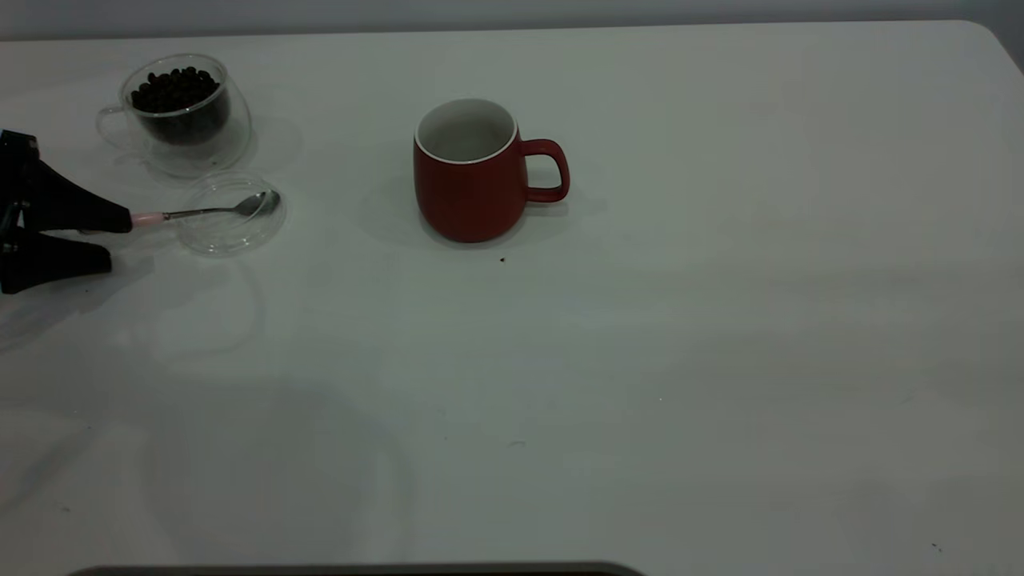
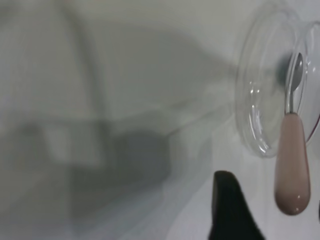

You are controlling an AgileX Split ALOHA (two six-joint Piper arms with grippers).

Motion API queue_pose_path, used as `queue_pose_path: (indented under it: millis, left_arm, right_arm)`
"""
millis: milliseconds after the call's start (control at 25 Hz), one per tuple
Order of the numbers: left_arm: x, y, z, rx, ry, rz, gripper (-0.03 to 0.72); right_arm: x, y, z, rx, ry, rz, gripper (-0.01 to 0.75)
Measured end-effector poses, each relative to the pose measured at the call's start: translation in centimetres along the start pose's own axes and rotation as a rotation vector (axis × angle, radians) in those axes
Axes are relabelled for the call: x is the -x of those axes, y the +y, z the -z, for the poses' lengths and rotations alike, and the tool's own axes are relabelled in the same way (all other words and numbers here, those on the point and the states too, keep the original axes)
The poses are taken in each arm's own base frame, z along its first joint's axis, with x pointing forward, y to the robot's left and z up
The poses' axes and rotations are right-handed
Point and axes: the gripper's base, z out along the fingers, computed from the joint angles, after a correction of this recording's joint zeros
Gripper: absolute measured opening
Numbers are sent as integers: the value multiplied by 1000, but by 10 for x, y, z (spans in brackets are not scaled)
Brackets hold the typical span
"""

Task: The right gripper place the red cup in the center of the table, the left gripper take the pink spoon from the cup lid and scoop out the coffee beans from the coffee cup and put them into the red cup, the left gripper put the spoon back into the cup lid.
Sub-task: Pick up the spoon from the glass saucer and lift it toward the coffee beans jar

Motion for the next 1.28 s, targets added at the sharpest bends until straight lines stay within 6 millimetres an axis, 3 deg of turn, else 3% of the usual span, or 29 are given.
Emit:
queue_pose_path:
  millis: [200,680,960,1280]
  left_arm:
    - [2,-1,0,-7,-24,1,386]
    - [5,-1,0,-14,-53,-1,364]
    - [5,-4,0,-39,-50,-1,170]
    - [7,-4,6,-55,-49,4,150]
  right_arm:
    - [0,0,0,0,0,0,531]
    - [0,0,0,0,0,0,531]
    - [0,0,0,0,0,0,531]
    - [0,0,0,0,0,0,531]
